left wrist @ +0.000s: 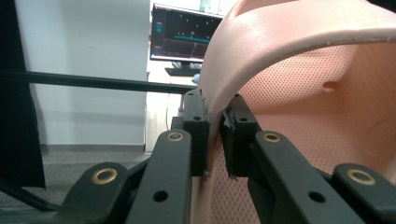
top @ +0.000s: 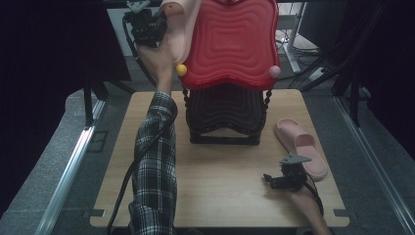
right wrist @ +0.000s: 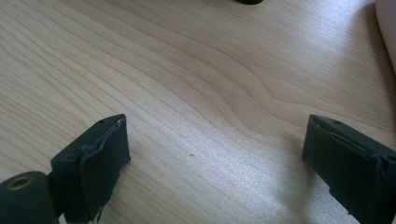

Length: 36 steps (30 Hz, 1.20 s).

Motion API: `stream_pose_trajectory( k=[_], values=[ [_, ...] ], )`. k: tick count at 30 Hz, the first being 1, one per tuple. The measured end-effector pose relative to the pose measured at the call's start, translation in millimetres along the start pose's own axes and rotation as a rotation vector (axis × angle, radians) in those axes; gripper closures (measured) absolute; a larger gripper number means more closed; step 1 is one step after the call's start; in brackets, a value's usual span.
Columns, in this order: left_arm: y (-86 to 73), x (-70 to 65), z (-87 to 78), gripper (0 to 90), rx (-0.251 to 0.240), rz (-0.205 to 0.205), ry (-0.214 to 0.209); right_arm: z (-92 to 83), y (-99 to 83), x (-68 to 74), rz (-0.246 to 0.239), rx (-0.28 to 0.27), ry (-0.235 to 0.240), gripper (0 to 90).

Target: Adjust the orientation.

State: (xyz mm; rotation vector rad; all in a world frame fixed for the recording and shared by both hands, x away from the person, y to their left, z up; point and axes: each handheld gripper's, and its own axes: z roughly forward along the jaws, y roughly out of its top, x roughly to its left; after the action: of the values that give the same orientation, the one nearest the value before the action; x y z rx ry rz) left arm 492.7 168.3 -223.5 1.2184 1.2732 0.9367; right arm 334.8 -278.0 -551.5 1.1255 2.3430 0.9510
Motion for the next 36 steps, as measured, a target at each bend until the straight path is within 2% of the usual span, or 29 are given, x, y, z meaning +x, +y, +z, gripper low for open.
stream_pose_trajectory(
  k=[2, 6, 7, 8, 9, 11, 14, 17, 19, 20, 23, 25, 26, 27, 29, 31, 33, 34, 36],
  values=[
    [0.6, -5.9, 2.0, 80.2, 0.010, 0.013, 0.004, 0.0, 0.0, 0.0, 0.000, 0.000, 0.000, 7.2],
    [1.1, -5.8, 4.3, 76.5, 0.031, 0.002, -0.013, 0.0, 0.0, 0.0, 0.000, 0.000, 0.000, 7.2],
    [1.2, -3.9, 4.7, 76.5, 0.024, -0.025, -0.052, 0.0, 0.0, 0.0, 0.000, 0.000, 0.000, 7.2],
    [1.2, -3.3, 4.7, 72.5, 0.023, -0.035, -0.074, 0.0, 0.0, 0.0, 0.000, 0.000, 0.000, 7.2],
    [1.2, -3.3, 4.7, 71.8, 0.023, -0.035, -0.074, 0.0, 0.0, 0.0, 0.000, 0.000, 0.000, 7.2],
    [1.7, -5.4, 2.4, 69.8, 0.020, -0.018, -0.083, 0.2, 0.2, 0.0, -0.002, 0.001, 0.002, 7.3],
    [1.7, -6.9, 0.2, 61.9, 0.014, -0.007, -0.092, 0.2, 0.2, 0.0, -0.002, 0.001, 0.002, 7.2],
    [1.4, -8.6, -8.4, 61.0, -0.011, 0.035, -0.099, 0.2, 0.2, 0.0, -0.002, 0.001, 0.002, 7.2],
    [1.4, -8.0, -10.9, 60.7, -0.018, 0.044, -0.105, 0.2, 0.2, 0.0, -0.002, 0.001, 0.002, 7.2],
    [0.8, -6.7, -16.9, 60.9, -0.038, 0.052, -0.113, 0.2, 0.2, 0.0, -0.002, 0.001, 0.002, 7.2],
    [0.1, -4.2, -23.7, 62.9, -0.058, 0.071, -0.108, 0.2, 0.2, 0.0, -0.002, 0.001, 0.001, 7.2],
    [-2.8, 2.6, -34.1, 65.2, -0.085, 0.113, -0.085, 0.3, 0.2, 0.1, -0.001, 0.000, 0.001, 7.2],
    [-2.8, 2.6, -34.1, 66.7, -0.085, 0.113, -0.085, 0.3, 0.2, 0.1, -0.001, -0.001, 0.001, 7.2],
    [-6.8, 9.9, -40.8, 68.8, -0.096, 0.130, -0.072, 0.3, 0.2, 0.1, -0.001, -0.001, 0.001, 7.2],
    [-9.3, 14.5, -43.8, 71.7, -0.098, 0.133, -0.070, 0.3, 0.2, 0.1, -0.001, -0.001, 0.002, 7.2],
    [-19.1, 29.1, -50.8, 79.2, -0.082, 0.137, -0.071, 0.3, 0.2, 0.2, 0.000, 0.000, 0.001, 7.2],
    [-22.1, 32.6, -52.5, 83.6, -0.076, 0.137, -0.071, 0.4, 0.2, 0.1, -0.001, -0.001, 0.001, 7.2],
    [-32.4, 42.1, -57.0, 85.0, -0.066, 0.130, -0.079, 0.4, 0.1, 0.1, -0.001, -0.001, 0.001, 7.2],
    [-36.2, 45.2, -58.4, 86.8, -0.062, 0.127, -0.082, 0.4, 0.2, 0.1, -0.002, -0.001, 0.001, 7.2]
  ],
)
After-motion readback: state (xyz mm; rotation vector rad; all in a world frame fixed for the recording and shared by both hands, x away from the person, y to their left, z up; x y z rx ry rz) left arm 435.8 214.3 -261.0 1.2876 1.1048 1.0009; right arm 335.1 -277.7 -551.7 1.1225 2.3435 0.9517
